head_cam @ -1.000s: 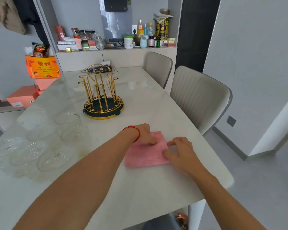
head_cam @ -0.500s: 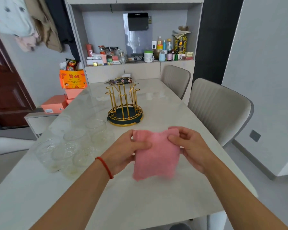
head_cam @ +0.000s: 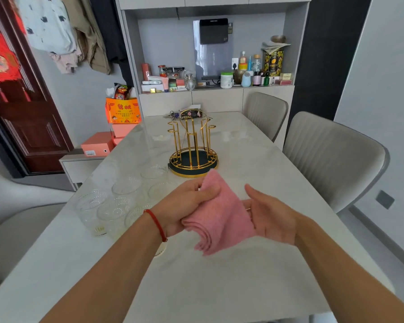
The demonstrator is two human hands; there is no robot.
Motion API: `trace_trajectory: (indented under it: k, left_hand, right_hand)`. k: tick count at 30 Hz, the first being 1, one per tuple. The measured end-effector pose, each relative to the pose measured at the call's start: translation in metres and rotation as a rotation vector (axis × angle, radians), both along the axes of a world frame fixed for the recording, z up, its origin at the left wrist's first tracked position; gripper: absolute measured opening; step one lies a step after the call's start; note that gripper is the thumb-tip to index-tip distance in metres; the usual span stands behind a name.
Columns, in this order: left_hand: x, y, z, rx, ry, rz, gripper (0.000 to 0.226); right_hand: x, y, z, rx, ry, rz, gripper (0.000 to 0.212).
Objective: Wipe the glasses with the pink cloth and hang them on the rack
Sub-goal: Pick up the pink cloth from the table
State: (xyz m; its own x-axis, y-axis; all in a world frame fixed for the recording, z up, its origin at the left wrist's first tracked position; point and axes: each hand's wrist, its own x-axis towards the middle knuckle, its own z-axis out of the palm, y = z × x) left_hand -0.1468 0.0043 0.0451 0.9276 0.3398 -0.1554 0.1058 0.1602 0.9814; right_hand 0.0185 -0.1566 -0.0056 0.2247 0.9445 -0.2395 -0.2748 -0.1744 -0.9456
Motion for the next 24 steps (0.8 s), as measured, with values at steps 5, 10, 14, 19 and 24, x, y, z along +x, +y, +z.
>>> trace_trajectory:
  k: [5,10,14,19,24]
  left_hand:
    - [0.006,-0.006,-0.024,-0.131,-0.016,0.209,0.024]
    - [0.025,-0.012,-0.057,0.562,0.221,0.411,0.025]
    - [-0.003,-0.027,-0.061,1.048,0.164,0.411,0.045]
    - [-0.072,-0.033,-0.081,1.284,-0.152,0.679,0.028]
    - [-0.113,-0.020,-0.107,1.087,-0.080,1.038,0.046]
  right_hand:
    - [-0.012,0.012,-0.030,0.268,0.566,-0.340,0.080]
    - [-0.031,0.025,-0.040,0.146,0.685,-0.345,0.099]
    - [-0.025,0.019,-0.046,0.172,0.675,-0.358,0.107]
    - [-0.024,0.019,-0.051,0.187,0.670,-0.435,0.105]
    - [-0.028,0.025,-0.051,0.162,0.651,-0.501,0.090]
